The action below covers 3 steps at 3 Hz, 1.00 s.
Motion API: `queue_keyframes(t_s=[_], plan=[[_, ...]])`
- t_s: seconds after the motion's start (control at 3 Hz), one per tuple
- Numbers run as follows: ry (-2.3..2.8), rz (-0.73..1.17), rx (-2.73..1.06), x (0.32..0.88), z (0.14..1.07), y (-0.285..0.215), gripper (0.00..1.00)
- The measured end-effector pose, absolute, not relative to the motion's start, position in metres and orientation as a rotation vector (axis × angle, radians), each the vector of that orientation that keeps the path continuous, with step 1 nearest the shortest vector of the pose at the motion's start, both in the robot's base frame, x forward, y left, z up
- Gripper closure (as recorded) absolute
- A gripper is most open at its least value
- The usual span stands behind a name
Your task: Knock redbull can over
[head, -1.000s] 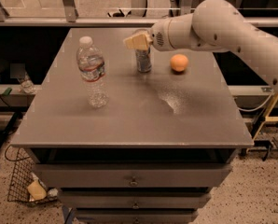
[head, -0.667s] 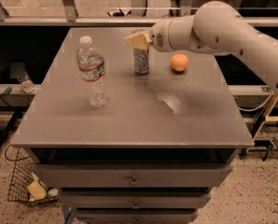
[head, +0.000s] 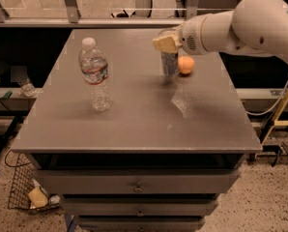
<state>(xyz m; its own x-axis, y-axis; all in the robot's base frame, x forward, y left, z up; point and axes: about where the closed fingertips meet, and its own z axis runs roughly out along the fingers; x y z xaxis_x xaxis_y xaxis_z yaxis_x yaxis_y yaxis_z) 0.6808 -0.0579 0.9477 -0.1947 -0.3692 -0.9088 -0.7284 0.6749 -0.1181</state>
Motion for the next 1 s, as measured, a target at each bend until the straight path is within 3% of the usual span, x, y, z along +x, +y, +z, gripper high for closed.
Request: queue_keyframes(t_s=[0.67, 1.0], plan=[[1.888, 0.039, -1.197, 0.622, 0.965, -0.122, 1.0], [1.854, -0.149, -1.478, 0.611, 0.973, -0.122, 1.0]])
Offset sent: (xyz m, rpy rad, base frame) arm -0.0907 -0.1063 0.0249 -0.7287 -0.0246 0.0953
